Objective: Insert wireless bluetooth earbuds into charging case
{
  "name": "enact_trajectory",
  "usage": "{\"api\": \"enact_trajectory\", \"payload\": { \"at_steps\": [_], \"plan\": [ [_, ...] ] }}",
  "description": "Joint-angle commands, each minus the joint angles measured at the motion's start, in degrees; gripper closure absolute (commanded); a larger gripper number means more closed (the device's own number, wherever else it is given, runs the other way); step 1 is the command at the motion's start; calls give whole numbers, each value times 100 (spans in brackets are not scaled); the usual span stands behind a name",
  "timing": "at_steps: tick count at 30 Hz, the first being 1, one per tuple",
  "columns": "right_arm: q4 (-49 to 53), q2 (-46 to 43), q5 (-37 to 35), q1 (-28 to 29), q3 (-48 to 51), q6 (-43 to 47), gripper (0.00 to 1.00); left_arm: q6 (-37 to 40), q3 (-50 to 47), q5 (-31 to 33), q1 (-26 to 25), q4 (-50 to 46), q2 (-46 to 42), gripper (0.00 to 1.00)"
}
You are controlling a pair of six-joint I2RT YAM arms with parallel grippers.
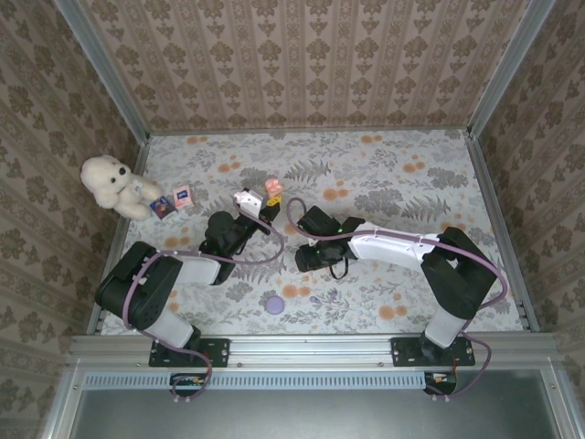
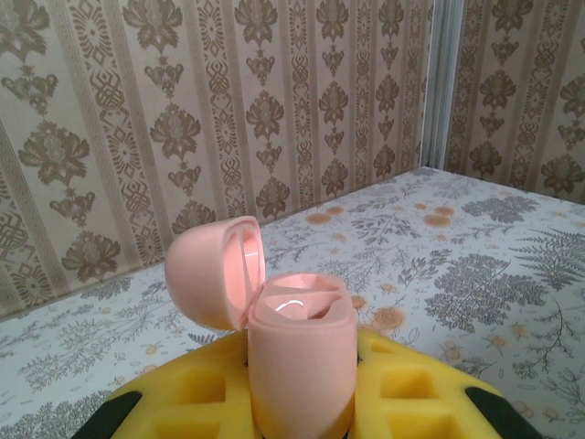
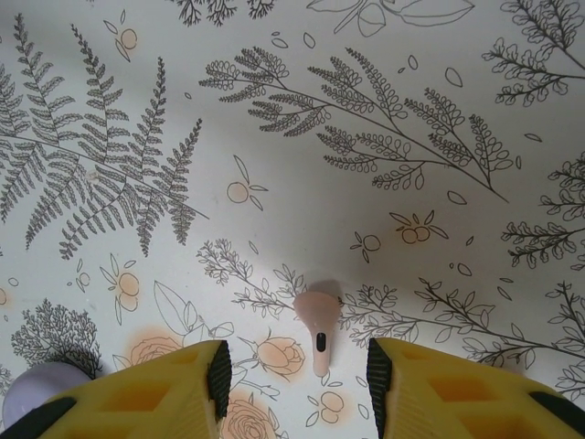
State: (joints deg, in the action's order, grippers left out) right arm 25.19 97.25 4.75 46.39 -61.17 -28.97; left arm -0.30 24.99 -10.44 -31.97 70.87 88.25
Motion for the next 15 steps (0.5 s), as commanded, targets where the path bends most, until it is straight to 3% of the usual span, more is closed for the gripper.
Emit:
{"api": "enact_trajectory", "payload": {
  "at_steps": [1, 15],
  "plan": [
    [228, -70, -133, 26, -218, -99, 53, 25, -90, 5, -38, 298, -149, 100],
    [476, -110, -46, 0, -415, -234, 54, 303, 20, 178, -38, 361, -369, 100]
  ]
}}
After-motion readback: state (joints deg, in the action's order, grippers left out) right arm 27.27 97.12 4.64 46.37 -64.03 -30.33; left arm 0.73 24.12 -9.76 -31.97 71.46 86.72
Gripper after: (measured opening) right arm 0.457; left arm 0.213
